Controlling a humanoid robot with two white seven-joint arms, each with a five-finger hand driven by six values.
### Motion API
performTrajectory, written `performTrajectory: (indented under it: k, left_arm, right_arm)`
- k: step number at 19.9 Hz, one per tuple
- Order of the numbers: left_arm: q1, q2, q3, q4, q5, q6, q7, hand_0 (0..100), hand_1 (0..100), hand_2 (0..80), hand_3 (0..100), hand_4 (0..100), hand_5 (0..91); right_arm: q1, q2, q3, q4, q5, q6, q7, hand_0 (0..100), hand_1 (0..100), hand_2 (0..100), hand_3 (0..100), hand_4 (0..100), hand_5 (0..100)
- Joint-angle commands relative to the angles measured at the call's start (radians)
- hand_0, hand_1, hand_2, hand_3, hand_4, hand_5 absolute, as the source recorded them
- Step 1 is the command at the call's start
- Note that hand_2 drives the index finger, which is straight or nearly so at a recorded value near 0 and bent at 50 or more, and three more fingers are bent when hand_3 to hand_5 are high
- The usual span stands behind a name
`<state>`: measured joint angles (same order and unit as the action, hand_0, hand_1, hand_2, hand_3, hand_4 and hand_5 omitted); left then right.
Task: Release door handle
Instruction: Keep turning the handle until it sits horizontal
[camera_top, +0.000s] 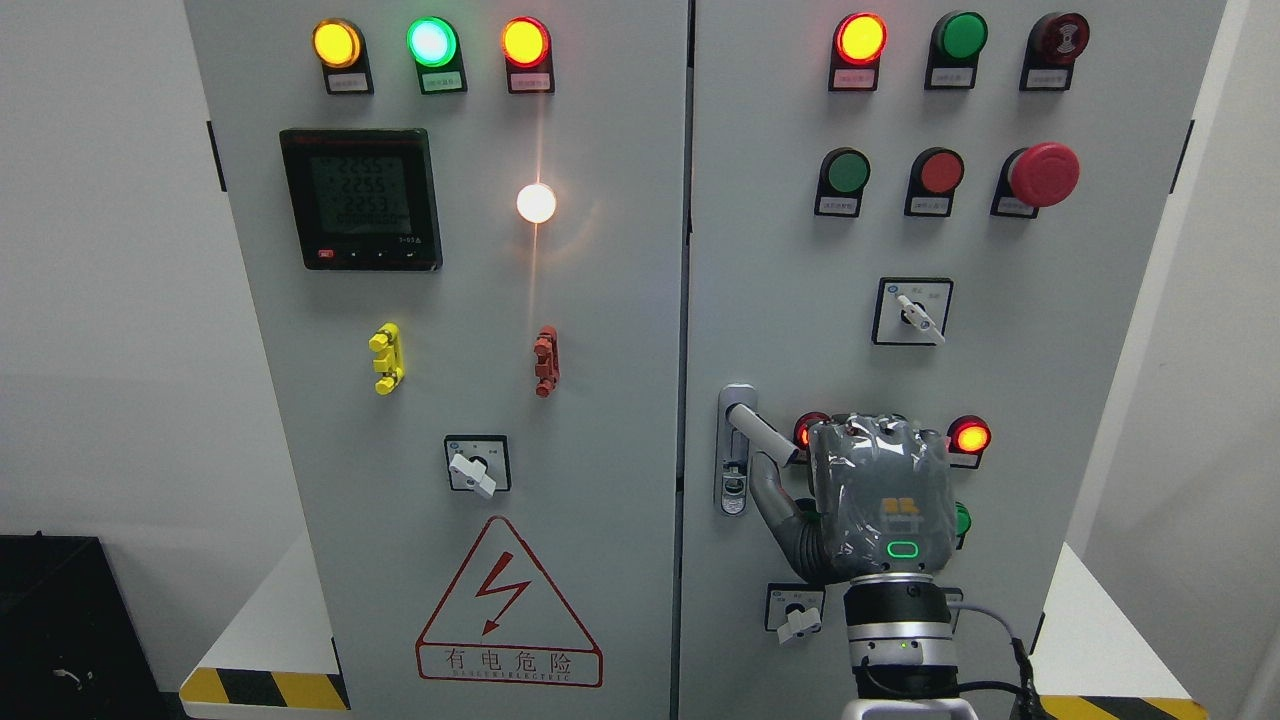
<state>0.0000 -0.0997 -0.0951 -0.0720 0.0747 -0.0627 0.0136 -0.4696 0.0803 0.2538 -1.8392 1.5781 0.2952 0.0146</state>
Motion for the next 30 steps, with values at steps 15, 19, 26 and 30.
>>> performTrajectory:
  k: [15,19,26,30]
  left_arm:
    - [0.017,0.0,0.0,0.0,-0.001,0.0,0.0,12,56,0.0,0,0,0.0]
    - [0.017,0.0,0.0,0.001,-0.001,0.0,0.0,12,56,0.0,0,0,0.0]
    - [0.017,0.0,0.0,0.0,0.001,0.0,0.0,12,56,0.0,0,0,0.0]
    - [0.017,0.0,0.0,0.0,0.001,0.0,0.0,12,56,0.0,0,0,0.0]
  right_arm:
    - [-0.004,0.0,-0.011,-0.009,0.005,0.002,0.002,47,39,93,100,100,100]
    - [-0.004,0.001,-0.013,-0.009,0.005,0.002,0.002,47,39,93,100,100,100]
    - [-0.017,0.001,-0.014,-0.009,0.005,0.002,0.004,47,39,93,100,100,100]
    - [-0.02,0.001,-0.014,-0.009,0.005,0.002,0.004,47,38,93,100,100,100]
